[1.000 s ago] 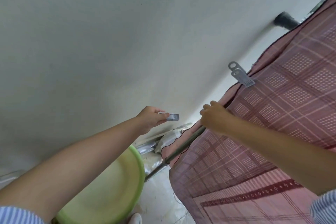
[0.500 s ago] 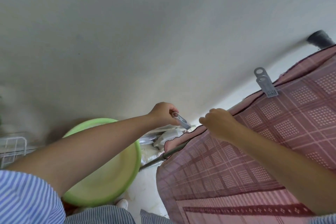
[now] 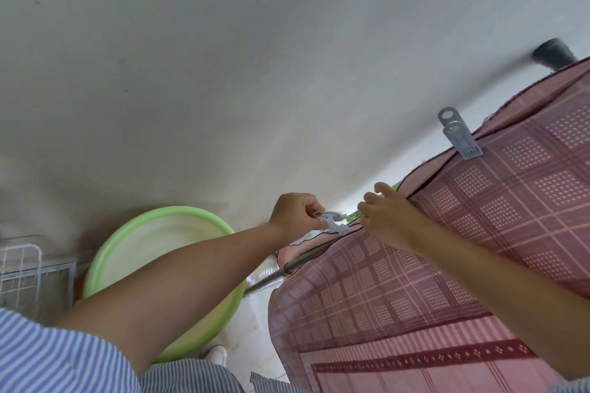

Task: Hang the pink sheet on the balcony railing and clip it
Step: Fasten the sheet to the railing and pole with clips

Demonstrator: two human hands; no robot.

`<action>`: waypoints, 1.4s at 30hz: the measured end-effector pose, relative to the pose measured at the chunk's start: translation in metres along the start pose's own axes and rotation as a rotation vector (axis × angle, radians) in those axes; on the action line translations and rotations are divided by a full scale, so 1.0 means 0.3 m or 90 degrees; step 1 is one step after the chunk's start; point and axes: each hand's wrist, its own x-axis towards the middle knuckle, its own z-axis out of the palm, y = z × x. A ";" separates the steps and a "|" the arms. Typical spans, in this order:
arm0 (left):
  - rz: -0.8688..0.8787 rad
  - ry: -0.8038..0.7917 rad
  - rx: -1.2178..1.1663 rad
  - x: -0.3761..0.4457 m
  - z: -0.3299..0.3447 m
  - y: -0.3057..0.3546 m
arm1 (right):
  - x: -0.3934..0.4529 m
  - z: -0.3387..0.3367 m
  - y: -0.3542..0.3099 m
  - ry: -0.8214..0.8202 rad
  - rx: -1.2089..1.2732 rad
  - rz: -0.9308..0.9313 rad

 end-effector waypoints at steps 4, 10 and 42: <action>0.015 -0.016 -0.006 0.004 0.046 -0.003 | -0.013 0.005 0.006 0.020 0.000 -0.048; 0.020 0.003 -0.023 0.016 0.105 -0.026 | -0.007 0.013 0.005 0.089 0.027 -0.038; 1.106 0.232 0.427 0.060 0.206 1.062 | -0.626 -0.176 -0.011 0.656 -0.007 0.942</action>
